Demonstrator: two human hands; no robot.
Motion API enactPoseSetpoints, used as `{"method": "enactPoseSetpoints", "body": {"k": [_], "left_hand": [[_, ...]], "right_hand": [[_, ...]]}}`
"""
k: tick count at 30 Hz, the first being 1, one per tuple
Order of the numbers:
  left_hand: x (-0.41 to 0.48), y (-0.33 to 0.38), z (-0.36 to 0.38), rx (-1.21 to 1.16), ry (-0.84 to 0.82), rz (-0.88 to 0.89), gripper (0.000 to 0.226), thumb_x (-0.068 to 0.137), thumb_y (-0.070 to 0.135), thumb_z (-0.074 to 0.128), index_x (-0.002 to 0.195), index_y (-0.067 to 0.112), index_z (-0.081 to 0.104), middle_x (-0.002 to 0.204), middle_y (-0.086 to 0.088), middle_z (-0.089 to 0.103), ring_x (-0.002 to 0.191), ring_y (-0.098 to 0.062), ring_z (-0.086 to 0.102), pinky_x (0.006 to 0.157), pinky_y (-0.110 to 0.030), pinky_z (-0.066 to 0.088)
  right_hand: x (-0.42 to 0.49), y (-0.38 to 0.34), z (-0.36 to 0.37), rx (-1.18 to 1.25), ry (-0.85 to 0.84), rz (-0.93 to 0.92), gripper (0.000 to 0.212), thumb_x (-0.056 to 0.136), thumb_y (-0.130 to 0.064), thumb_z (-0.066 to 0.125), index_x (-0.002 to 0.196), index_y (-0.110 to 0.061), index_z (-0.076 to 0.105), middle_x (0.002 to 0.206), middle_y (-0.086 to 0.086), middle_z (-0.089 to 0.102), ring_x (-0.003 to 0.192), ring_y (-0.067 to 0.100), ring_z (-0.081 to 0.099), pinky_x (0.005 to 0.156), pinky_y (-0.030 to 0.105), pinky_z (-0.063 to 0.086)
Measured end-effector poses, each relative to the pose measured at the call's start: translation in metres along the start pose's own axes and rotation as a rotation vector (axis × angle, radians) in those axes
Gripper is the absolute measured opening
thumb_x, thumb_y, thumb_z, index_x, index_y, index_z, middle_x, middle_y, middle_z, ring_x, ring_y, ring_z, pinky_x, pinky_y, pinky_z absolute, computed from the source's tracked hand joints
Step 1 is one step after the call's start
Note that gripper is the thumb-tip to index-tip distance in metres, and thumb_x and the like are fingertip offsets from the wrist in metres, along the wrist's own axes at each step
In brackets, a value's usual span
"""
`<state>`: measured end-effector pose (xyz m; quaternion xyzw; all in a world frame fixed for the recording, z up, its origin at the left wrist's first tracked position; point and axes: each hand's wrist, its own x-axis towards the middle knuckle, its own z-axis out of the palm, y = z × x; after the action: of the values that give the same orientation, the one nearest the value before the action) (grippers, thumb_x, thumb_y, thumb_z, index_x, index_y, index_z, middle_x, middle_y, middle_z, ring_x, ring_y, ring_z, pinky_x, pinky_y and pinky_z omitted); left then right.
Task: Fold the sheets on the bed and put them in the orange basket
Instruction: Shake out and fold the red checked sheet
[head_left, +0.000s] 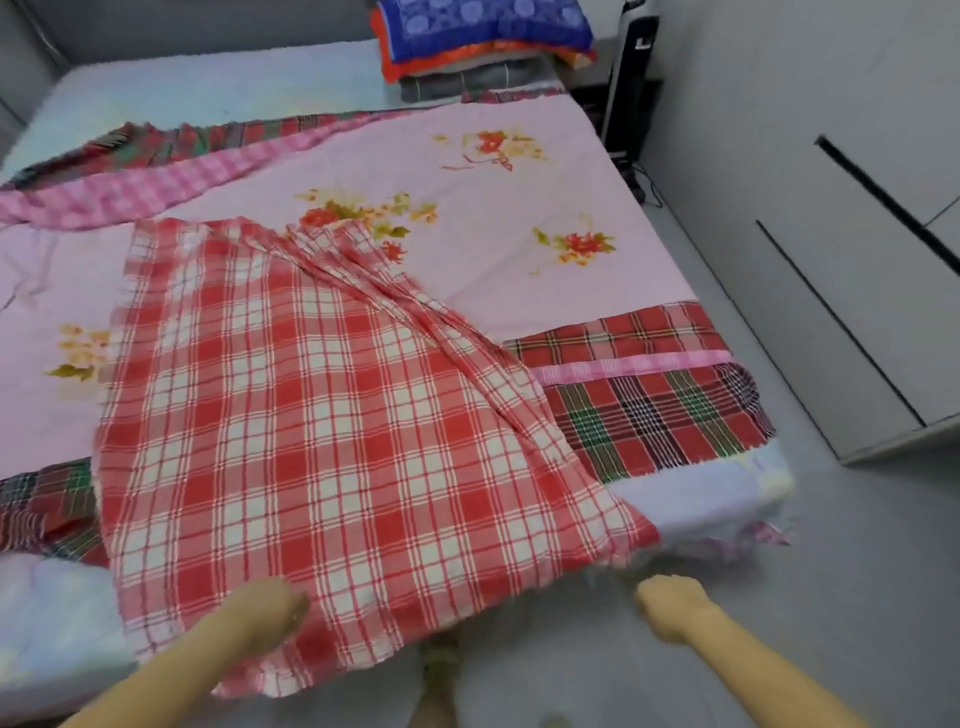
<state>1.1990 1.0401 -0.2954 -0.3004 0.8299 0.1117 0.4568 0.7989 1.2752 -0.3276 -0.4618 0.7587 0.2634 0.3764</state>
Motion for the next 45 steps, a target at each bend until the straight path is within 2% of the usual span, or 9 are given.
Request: {"method": "enactPoseSetpoints", "body": {"k": [3,8,12,19,26,28,31,39,45], "left_hand": [[0.042,-0.011,-0.047,0.029,0.111,-0.003,0.017,0.091,0.014,0.038,0.09,0.026,0.05,0.089,0.005,0.047,0.089,-0.019,0.053,0.077,-0.029,0.044],[0.141,-0.01,-0.135,0.054,0.388,0.087,0.016,0.093,0.016,0.042,0.099,0.016,0.057,0.102,-0.003,0.058,0.1,-0.025,0.055,0.07,-0.032,0.043],[0.206,0.02,-0.197,0.018,0.588,0.195,0.016,0.091,0.013,0.047,0.097,0.007,0.061,0.097,-0.011,0.058,0.095,-0.032,0.055,0.064,-0.034,0.039],[0.325,0.09,-0.277,-0.013,0.828,0.295,0.024,0.076,-0.004,0.057,0.098,-0.003,0.064,0.094,-0.025,0.059,0.094,-0.042,0.052,0.067,-0.045,0.044],[0.399,0.113,-0.305,0.391,0.603,0.18,0.037,0.075,0.011,0.063,0.111,0.017,0.059,0.108,-0.006,0.06,0.109,-0.029,0.051,0.092,-0.039,0.03],[0.404,0.112,-0.309,0.306,0.669,0.186,0.031,0.073,0.008,0.063,0.103,0.014,0.066,0.099,-0.01,0.063,0.099,-0.032,0.056,0.088,-0.041,0.031],[0.401,0.119,-0.326,0.055,0.85,0.304,0.031,0.071,0.011,0.048,0.092,0.006,0.07,0.087,-0.022,0.06,0.083,-0.043,0.057,0.072,-0.044,0.04],[0.408,0.207,-0.408,0.007,1.009,0.415,0.03,0.079,0.017,0.045,0.092,0.001,0.066,0.089,-0.025,0.059,0.084,-0.044,0.056,0.068,-0.041,0.037],[0.442,0.243,-0.42,0.098,0.828,0.333,0.026,0.09,0.021,0.052,0.104,0.002,0.064,0.102,-0.025,0.058,0.097,-0.044,0.054,0.082,-0.042,0.035]], "right_hand": [[0.019,-0.002,-0.017,0.192,0.058,0.117,0.031,0.092,-0.019,0.043,0.117,-0.018,0.061,0.123,0.006,0.062,0.114,0.027,0.058,0.091,0.034,0.046],[0.078,-0.017,-0.041,0.544,0.24,0.262,0.024,0.095,-0.02,0.044,0.082,-0.015,0.064,0.102,0.011,0.069,0.096,0.029,0.063,0.071,0.031,0.044],[0.124,-0.028,-0.072,0.757,0.428,0.297,0.022,0.094,-0.015,0.047,0.093,-0.008,0.068,0.097,0.012,0.069,0.091,0.03,0.062,0.072,0.032,0.044],[0.212,-0.023,-0.098,0.81,0.513,0.297,0.024,0.09,-0.014,0.053,0.069,-0.005,0.061,0.062,0.007,0.057,0.066,0.028,0.052,0.054,0.032,0.039],[0.261,-0.014,-0.1,0.887,0.327,0.082,0.028,0.08,-0.036,0.073,0.095,-0.014,0.066,0.089,0.001,0.068,0.083,0.021,0.063,0.076,0.033,0.053],[0.265,-0.011,-0.1,0.818,0.261,-0.021,0.027,0.082,-0.035,0.069,0.078,-0.009,0.067,0.071,0.005,0.061,0.068,0.021,0.057,0.065,0.03,0.049],[0.261,0.005,-0.095,0.84,0.252,-0.084,0.052,0.086,-0.026,0.063,0.045,-0.014,0.033,0.047,0.003,0.026,0.045,0.017,0.028,0.047,0.028,0.024],[0.237,0.087,-0.063,1.489,0.534,0.016,0.027,0.097,-0.017,0.05,0.071,-0.018,0.04,0.061,-0.004,0.033,0.055,0.005,0.029,0.052,0.018,0.03],[0.22,0.102,-0.017,1.469,0.013,-0.062,0.02,0.088,-0.035,0.063,0.096,-0.018,0.069,0.079,-0.012,0.068,0.07,-0.006,0.063,0.065,0.011,0.049]]}}
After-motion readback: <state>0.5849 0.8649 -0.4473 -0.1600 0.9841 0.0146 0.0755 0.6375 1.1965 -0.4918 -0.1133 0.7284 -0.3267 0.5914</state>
